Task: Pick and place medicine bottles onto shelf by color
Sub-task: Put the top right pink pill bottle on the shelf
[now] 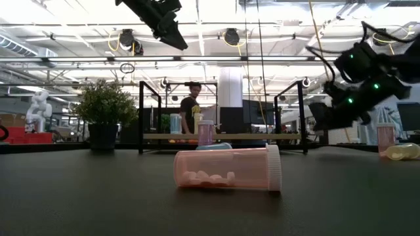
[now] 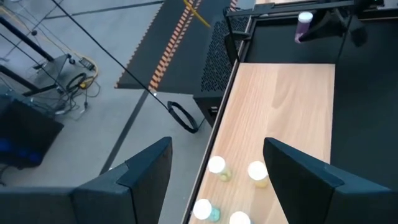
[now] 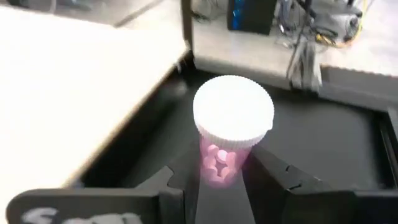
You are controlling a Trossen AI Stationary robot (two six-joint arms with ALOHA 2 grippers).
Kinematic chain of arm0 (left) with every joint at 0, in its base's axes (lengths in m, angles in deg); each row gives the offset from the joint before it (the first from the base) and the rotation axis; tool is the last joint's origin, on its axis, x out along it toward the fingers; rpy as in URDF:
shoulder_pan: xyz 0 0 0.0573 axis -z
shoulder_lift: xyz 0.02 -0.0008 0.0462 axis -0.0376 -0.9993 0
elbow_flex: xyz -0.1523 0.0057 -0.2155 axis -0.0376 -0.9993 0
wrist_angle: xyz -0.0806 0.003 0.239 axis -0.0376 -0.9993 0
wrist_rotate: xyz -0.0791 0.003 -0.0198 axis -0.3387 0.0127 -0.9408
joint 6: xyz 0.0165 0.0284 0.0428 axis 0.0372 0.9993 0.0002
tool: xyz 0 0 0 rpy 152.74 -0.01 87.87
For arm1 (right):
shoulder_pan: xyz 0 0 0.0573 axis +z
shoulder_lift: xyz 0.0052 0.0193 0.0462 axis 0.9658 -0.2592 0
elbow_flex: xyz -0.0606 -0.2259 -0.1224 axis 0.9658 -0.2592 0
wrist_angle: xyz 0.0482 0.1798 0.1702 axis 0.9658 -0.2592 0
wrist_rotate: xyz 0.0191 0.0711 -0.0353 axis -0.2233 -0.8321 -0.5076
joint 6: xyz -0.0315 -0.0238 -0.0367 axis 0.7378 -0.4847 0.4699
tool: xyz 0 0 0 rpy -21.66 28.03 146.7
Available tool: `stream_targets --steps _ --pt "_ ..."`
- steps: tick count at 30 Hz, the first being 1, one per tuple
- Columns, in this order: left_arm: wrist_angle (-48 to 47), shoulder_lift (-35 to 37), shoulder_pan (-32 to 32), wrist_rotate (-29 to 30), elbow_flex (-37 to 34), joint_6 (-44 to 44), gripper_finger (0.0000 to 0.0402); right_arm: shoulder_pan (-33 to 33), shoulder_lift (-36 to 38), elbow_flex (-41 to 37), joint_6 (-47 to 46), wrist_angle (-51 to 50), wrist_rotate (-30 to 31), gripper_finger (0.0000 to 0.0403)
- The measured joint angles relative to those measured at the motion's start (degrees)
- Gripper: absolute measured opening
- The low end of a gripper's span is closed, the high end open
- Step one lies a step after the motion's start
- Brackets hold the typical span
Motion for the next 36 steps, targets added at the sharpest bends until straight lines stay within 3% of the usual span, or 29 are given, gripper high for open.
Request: stream_targets --steps 4,10,13,18,23,32,36 --pt "-0.03 0.00 0.53 0.01 0.00 1.04 0.0255 0.91 3.63 5.72 4.94 -9.96 0.37 0.0097" --pt "-0.68 0.48 2.89 0.04 0.00 -4.06 0.0255 1.11 7.67 16.95 10.79 -31.19 9.24 0.0097" --pt "-0.47 0.76 4.47 0.04 0.04 -5.60 0.0255 1.12 10.03 21.01 11.79 -36.59 12.33 0.0098" --pt "0.13 0.70 7.55 0.02 0.04 -7.34 0.0255 1.22 15.21 26.47 15.32 -41.41 12.03 0.0098" --pt "3.10 0.68 11.50 0.02 0.04 -11.78 0.0255 1.33 20.29 31.97 19.35 -49.47 4.23 0.0098" --pt "15.58 -1.63 20.98 -0.02 0.15 -16.84 0.0255 5.59 22.93 37.17 21.48 -54.86 -20.41 0.0098" --pt "22.74 -5.64 23.69 -0.11 0.02 -21.88 0.0255 10.83 19.06 39.02 15.11 -54.98 -22.53 0.0098"
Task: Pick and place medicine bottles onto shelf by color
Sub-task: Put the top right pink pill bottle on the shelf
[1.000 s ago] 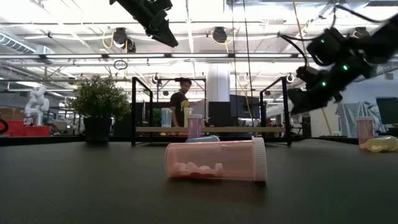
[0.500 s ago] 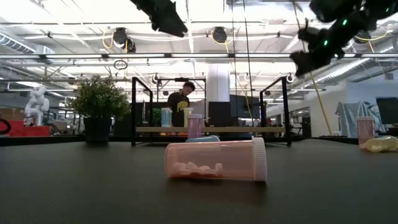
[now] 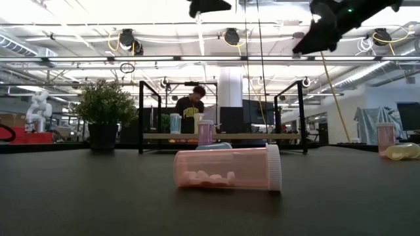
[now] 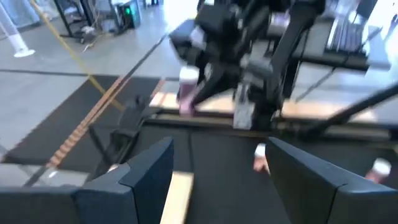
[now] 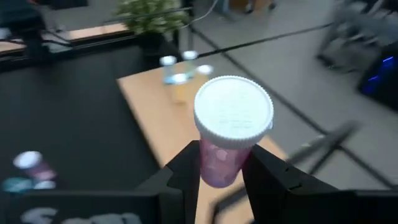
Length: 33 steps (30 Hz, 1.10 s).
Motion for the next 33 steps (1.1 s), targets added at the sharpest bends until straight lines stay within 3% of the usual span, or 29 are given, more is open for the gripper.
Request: stream_targets --steps 8,17,21,26,33 --pt "9.17 -6.84 2.06 -1.10 0.00 2.61 0.0255 12.12 -10.99 3.95 -2.87 -0.19 -0.09 0.0098" --pt "9.15 -14.00 2.27 -11.94 0.02 0.72 0.0255 18.20 -18.44 4.22 -1.76 3.19 -0.03 0.0098" --pt "8.04 -16.09 2.78 -11.46 -0.02 1.97 0.0255 19.26 -21.69 4.18 -1.25 3.01 -0.01 0.0098" --pt "8.30 -16.72 2.54 -6.40 0.02 1.31 0.0255 20.98 -24.50 4.20 -1.21 3.81 -0.02 0.0098" --pt "3.00 -16.65 2.54 -8.52 0.00 2.79 0.0255 22.23 -24.92 4.20 -1.41 5.61 0.09 0.0098"
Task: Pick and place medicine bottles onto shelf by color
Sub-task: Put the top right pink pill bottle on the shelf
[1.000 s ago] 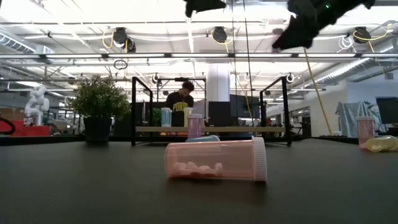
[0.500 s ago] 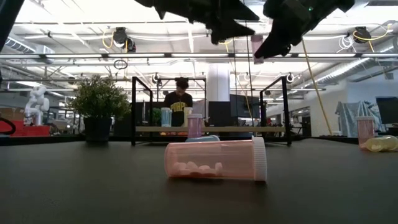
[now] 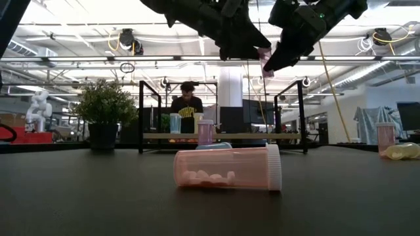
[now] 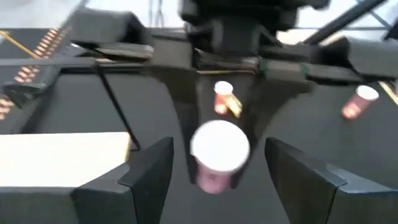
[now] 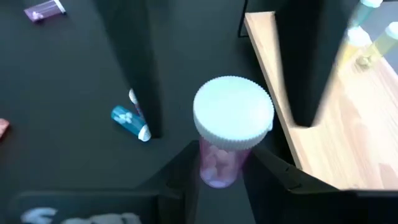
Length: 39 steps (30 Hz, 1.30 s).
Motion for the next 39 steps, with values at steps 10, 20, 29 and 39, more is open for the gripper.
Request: stream_targets --steps 10,20,29,39 --pt "0.75 0.00 0.09 0.02 0.00 -2.81 0.0255 0.00 0.00 0.00 -0.90 0.05 0.04 0.0098" --pt "0.68 0.00 -0.19 1.29 0.00 -4.34 0.0203 0.00 0.00 0.00 -1.11 0.05 0.04 0.0098" --pt "0.66 0.01 -0.35 1.26 0.00 -4.25 0.0129 -0.04 0.00 0.00 -1.27 0.01 0.20 0.0098" --pt "0.71 0.02 -1.03 1.53 0.00 -4.33 0.0126 -0.02 0.05 0.00 -1.58 -0.09 4.49 0.0132"
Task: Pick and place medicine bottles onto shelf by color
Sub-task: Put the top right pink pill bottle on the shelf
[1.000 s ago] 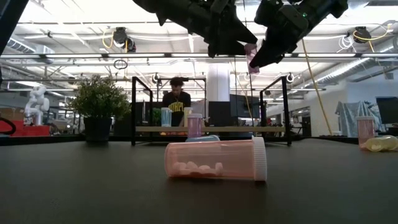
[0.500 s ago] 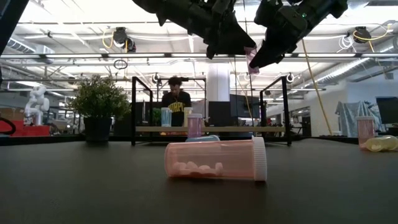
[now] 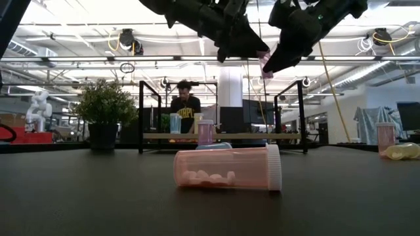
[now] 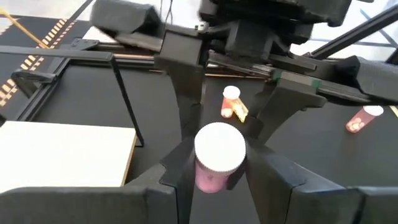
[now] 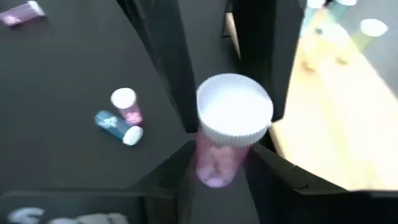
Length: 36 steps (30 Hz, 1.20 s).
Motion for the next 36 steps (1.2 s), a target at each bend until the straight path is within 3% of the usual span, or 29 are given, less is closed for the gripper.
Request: stream_targets --steps 8,14,21,25,36 --pt "0.32 0.99 -4.65 1.52 0.00 -0.40 0.0125 -0.02 3.62 -0.02 -5.06 -1.68 13.93 0.0225" --pt "0.55 1.78 -11.07 3.98 -0.04 0.59 0.0125 -0.86 9.26 -0.04 -5.60 -1.67 16.85 0.0280" --pt "0.67 0.00 -19.79 5.00 -0.02 6.40 0.0125 -3.54 13.05 -0.04 -5.55 -1.36 16.69 0.0289" --pt "0.67 -2.85 -23.30 2.31 -0.02 11.46 0.0124 -5.95 12.43 -0.04 -3.53 0.07 16.61 0.0286" --pt "4.52 -8.84 -27.09 0.24 0.09 12.07 0.0124 -14.82 10.56 -0.04 -4.04 1.75 14.68 0.0286"
